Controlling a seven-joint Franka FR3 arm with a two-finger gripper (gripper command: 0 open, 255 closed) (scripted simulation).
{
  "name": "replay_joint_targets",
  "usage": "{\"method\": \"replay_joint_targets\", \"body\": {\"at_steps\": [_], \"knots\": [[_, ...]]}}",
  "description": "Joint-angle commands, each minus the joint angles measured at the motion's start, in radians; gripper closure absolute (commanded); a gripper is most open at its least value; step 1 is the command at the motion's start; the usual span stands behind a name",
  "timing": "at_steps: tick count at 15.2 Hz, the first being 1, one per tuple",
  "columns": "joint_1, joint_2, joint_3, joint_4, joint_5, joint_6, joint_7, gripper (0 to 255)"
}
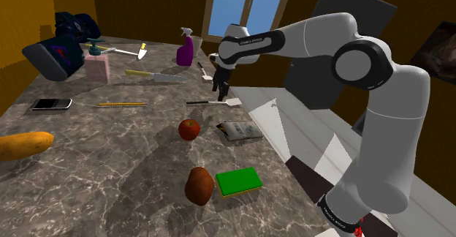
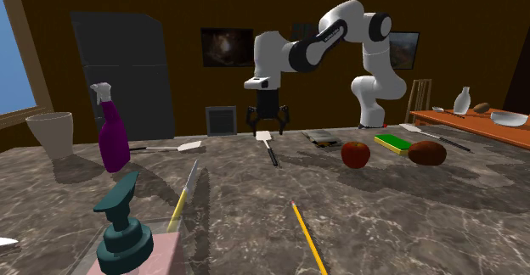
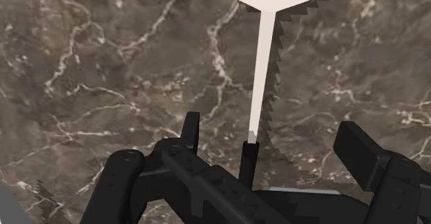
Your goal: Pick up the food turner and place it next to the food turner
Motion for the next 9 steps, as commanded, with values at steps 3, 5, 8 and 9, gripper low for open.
{"method": "replay_joint_targets", "body": {"at_steps": [3, 5, 8, 9], "knots": [[-0.001, 0.030, 0.005, -0.010, 0.007, 0.040, -0.007, 0], [-0.001, 0.040, 0.006, -0.017, 0.010, 0.057, -0.009, 0], [-0.001, 0.040, 0.006, -0.017, 0.010, 0.056, -0.009, 0], [-0.001, 0.040, 0.006, -0.017, 0.010, 0.056, -0.009, 0]]}}
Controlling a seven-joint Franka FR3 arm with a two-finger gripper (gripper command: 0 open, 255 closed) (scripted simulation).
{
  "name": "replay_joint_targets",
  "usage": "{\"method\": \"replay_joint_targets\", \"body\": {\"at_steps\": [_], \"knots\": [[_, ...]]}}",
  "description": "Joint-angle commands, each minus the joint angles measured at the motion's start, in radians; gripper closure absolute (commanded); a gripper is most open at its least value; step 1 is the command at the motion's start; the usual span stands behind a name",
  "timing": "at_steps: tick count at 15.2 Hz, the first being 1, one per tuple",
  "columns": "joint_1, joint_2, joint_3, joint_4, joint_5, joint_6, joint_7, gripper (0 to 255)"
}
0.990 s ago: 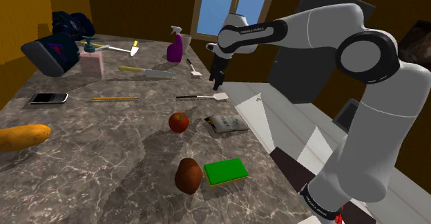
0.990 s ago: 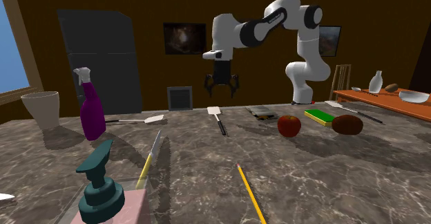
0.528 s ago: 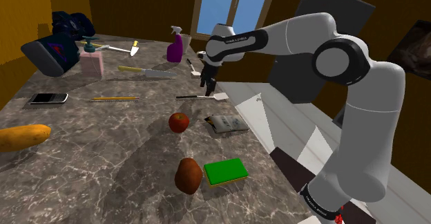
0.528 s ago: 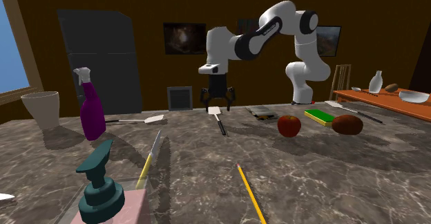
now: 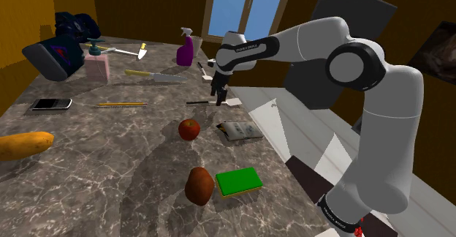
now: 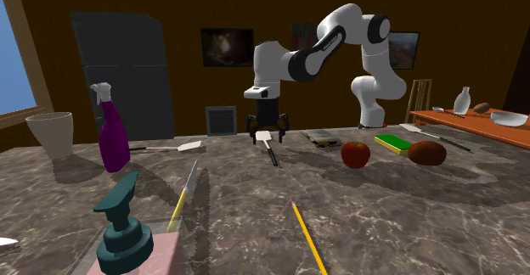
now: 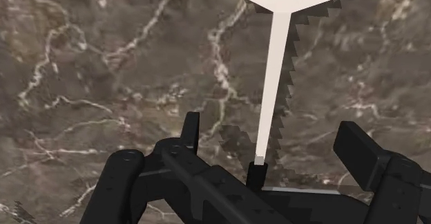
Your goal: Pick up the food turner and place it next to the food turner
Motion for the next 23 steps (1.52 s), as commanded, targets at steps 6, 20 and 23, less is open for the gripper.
{"method": "replay_joint_targets", "body": {"at_steps": [6, 20, 23], "knots": [[0.000, 0.000, 0.000, 0.000, 0.000, 0.000, 0.000, 255], [0.002, -0.039, -0.005, 0.039, -0.011, -0.077, 0.011, 255], [0.003, -0.053, -0.007, 0.059, -0.016, -0.111, 0.015, 255]]}}
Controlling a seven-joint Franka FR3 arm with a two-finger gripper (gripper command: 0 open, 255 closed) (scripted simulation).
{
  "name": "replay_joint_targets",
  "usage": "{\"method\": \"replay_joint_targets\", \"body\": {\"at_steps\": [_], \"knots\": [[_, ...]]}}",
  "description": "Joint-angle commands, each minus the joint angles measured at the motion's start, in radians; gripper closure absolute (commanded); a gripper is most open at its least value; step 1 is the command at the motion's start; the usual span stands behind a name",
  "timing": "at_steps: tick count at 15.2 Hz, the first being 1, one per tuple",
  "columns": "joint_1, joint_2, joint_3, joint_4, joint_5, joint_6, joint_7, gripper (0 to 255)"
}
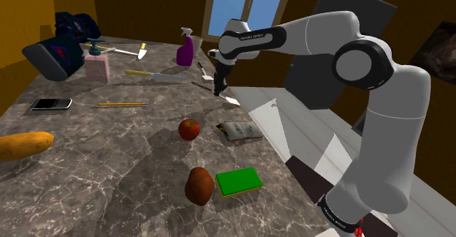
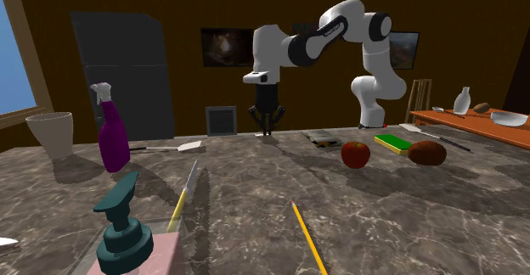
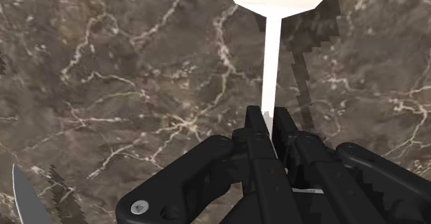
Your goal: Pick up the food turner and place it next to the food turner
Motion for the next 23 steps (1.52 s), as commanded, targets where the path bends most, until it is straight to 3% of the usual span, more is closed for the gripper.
{"method": "replay_joint_targets", "body": {"at_steps": [1, 6, 14, 23], "knots": [[0.002, -0.014, -0.001, 0.007, -0.004, -0.021, 0.005, 255], [0.002, -0.032, -0.003, 0.046, -0.010, -0.078, 0.011, 255], [0.109, -0.254, 0.036, -0.265, -0.055, 0.024, 0.158, 255], [0.209, -0.445, 0.121, -0.506, -0.085, 0.087, 0.353, 255]]}}
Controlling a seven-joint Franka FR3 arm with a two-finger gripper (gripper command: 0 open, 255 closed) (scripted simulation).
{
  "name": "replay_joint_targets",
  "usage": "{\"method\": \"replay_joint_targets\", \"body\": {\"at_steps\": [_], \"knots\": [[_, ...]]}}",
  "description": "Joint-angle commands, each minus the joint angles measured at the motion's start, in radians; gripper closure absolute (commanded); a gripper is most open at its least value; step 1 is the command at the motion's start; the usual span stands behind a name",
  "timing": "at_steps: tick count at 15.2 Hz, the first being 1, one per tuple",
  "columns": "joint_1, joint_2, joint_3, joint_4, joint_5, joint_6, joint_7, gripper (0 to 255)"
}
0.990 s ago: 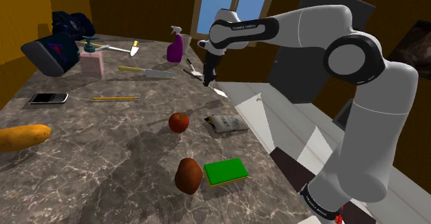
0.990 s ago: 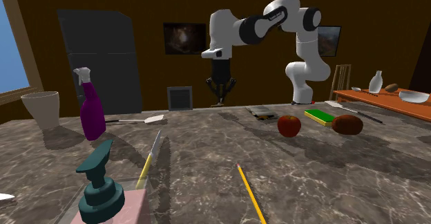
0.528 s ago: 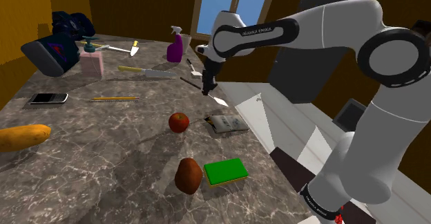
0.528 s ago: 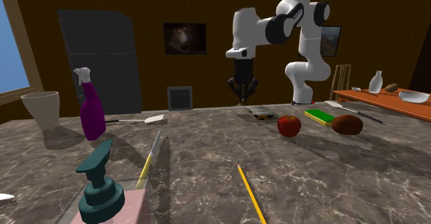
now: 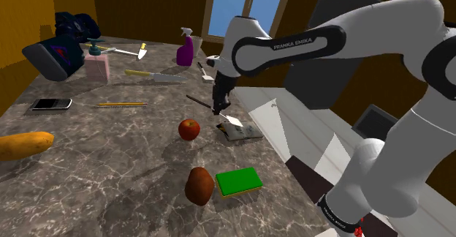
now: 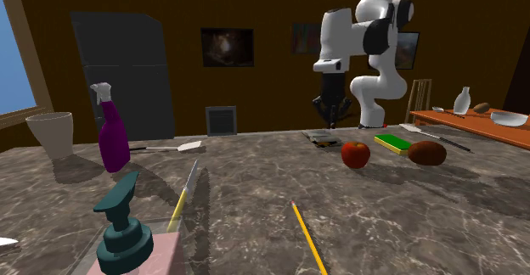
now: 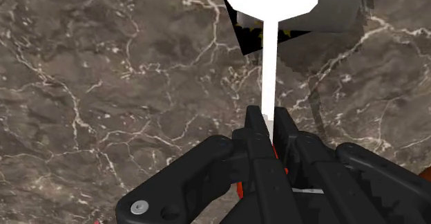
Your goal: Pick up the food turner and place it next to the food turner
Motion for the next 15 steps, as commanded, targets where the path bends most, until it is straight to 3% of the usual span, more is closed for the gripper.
{"method": "replay_joint_targets", "body": {"at_steps": [1, 15], "knots": [[0.023, -0.035, 0.024, -0.044, -0.003, 0.011, 0.049, 255], [0.175, -0.193, 0.222, -0.216, 0.022, 0.042, 0.382, 255]]}}
